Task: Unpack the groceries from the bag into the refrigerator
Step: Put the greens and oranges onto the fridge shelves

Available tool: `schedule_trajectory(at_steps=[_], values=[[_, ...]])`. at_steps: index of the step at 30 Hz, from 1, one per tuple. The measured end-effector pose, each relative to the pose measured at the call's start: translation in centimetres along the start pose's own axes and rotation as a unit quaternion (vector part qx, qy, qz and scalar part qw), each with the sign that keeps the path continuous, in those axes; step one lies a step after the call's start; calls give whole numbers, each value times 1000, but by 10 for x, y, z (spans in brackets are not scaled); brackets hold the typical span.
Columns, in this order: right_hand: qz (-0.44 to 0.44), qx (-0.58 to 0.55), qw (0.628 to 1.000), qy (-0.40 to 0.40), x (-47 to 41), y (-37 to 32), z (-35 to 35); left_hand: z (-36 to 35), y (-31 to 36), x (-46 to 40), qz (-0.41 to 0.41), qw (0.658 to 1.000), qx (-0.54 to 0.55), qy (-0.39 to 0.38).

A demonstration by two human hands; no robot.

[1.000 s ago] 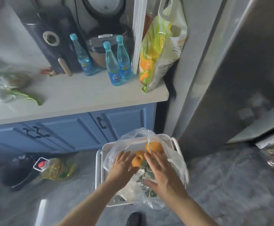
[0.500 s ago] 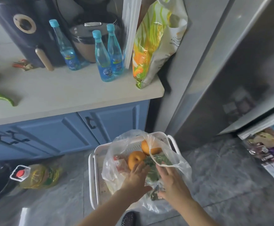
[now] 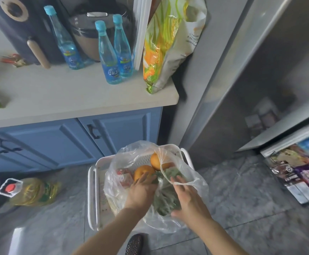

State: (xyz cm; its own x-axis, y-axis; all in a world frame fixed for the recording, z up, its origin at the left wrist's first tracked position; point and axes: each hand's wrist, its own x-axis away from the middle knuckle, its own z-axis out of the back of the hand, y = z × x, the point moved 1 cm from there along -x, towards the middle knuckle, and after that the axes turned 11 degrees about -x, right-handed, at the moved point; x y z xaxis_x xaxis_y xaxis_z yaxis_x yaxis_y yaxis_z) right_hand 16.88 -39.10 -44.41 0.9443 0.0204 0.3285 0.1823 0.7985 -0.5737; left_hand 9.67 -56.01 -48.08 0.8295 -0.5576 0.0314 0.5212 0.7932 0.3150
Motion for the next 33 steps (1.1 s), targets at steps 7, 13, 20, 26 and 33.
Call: schedule_trajectory(at_steps=[7, 13, 20, 26, 33], values=[[29, -24, 999, 26, -29, -28, -9, 64, -34, -16, -79, 987, 112, 82], [27, 7, 999, 42, -48, -31, -25, 28, -55, -1, 92, 983, 49, -153], [30, 13, 999, 20, -60, -25, -27, 26, -71, 13, 49, 966, -83, -239], [68, -46, 997, -5, -60, -18, -50, 26, -67, 9, 29, 984, -45, -169], [118, -95, 984, 94, -43, -35, -40, 64, -68, 19, -22, 996, -15, -82]])
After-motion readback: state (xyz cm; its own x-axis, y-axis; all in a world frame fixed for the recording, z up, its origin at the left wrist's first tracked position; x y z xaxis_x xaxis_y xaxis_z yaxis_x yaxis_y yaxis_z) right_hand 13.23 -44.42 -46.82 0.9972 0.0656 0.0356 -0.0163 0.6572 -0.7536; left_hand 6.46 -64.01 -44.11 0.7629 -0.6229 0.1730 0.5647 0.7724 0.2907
